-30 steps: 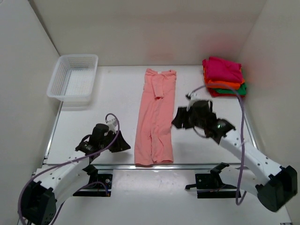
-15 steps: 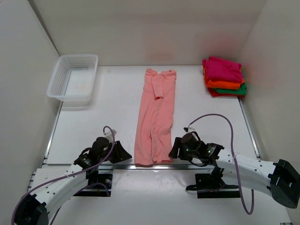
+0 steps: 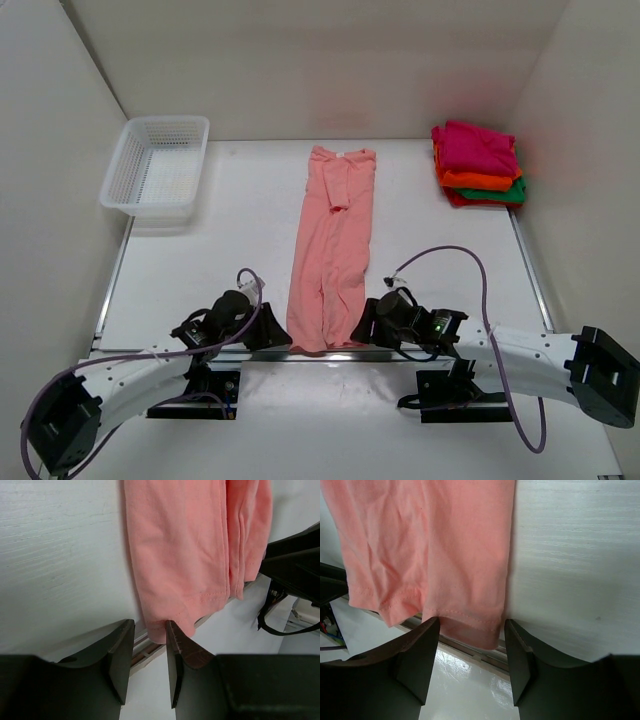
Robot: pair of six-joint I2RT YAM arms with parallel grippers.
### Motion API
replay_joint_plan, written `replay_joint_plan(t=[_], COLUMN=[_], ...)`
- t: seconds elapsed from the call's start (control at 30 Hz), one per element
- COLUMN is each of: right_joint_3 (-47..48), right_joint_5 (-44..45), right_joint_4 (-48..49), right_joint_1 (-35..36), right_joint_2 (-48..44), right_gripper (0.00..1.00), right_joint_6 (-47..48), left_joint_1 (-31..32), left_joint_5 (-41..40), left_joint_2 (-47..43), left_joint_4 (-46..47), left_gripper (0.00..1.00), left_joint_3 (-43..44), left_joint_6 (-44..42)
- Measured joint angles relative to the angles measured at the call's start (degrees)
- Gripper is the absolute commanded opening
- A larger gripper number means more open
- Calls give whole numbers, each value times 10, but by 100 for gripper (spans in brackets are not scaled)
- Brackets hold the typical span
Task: Fold and stack the t-shirts
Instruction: Grab the bottom of the folded rectangular tshirt with both arms
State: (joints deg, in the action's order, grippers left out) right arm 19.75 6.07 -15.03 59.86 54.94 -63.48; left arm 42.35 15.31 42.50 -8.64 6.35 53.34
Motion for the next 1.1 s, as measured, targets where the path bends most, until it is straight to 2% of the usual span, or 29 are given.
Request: replay_joint_plan(t=[0.07, 0.1, 0.13, 0.17, 0.2, 0.23, 0.3, 0.57, 0.77, 0.93, 1.1], right_joint_3=[0, 0, -2, -5, -9, -13, -17, -10, 34, 92, 129], right_joint_5=[0, -1, -1, -3, -6, -7, -11, -23, -28, -56, -110], right_joint_4=[2, 2, 5, 7, 8, 8, 5, -13, -64, -74, -82], right_joint_1=[0, 0, 0, 0, 0, 0, 0, 20, 28, -28, -146], right_joint_2=[2, 2, 2, 2, 2, 2, 2, -1, -29, -24, -9], right_gripper=[49, 43, 30, 23, 11, 4, 0, 0, 0, 0, 0], right_joint_6=[-2, -4, -6, -5, -8, -8, -9, 1, 24, 70, 145], left_joint_1=[5, 9, 13, 19, 23, 27, 32, 50, 76, 39, -41], left_joint_5=[-4, -7, -10, -14, -16, -20, -25, -26, -27, -26, -10], left_joint_2=[14, 20, 25, 30, 34, 39, 48, 65, 54, 60, 103], left_joint_4=[8, 13, 18, 22, 26, 27, 26, -9, -59, -87, -86], left_gripper=[43, 43, 43, 39, 24, 15, 2, 0, 0, 0, 0], left_joint_3=[4, 6, 7, 9, 9, 10, 11, 51, 107, 174, 219], left_joint_6=[4, 7, 9, 12, 15, 19, 19, 14, 12, 2, -24])
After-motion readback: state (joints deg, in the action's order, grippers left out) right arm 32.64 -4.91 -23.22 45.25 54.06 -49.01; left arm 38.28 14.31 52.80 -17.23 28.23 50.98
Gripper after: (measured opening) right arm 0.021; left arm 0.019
